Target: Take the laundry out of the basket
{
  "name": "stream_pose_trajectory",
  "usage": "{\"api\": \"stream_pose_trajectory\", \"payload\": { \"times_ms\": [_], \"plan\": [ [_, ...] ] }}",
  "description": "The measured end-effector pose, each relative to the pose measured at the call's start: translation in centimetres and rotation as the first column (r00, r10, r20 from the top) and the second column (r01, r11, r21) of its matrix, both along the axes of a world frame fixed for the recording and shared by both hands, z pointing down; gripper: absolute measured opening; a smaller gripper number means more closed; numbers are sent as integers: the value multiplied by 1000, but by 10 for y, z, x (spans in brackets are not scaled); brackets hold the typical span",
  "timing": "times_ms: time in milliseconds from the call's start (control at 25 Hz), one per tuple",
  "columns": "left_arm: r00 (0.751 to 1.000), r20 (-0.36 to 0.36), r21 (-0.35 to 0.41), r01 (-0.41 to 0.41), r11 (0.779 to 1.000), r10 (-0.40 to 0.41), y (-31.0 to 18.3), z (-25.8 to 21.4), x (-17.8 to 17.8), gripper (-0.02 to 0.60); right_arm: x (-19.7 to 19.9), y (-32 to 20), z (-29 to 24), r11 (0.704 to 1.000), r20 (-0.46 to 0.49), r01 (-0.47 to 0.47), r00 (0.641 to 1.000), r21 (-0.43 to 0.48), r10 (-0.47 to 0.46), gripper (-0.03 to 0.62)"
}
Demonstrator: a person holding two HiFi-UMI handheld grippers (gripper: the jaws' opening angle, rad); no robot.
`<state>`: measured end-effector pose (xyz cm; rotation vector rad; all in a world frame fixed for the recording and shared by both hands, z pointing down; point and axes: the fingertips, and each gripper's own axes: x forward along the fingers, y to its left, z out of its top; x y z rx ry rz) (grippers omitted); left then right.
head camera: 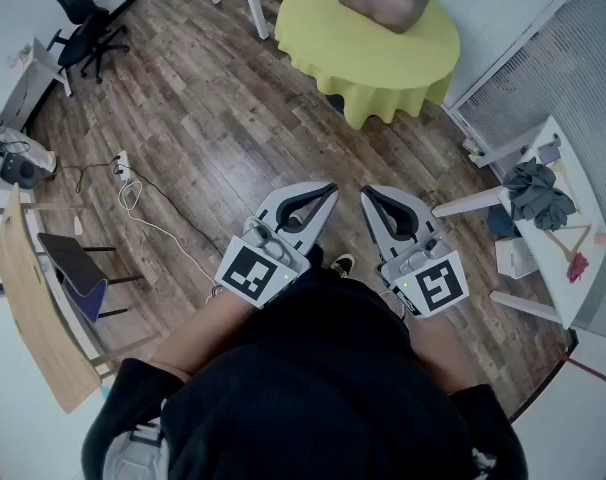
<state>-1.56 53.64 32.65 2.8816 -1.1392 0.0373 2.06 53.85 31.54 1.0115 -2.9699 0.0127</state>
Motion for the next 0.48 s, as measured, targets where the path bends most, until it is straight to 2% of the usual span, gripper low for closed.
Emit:
{"api": "stream_pose_trajectory", "payload": {
  "times_ms": [480],
  "plan": [
    [1000,-2,-3,-21,1000,21,13,-3,22,3,23,13,-6,999,-3,-41,999,13,41,25]
  ]
}}
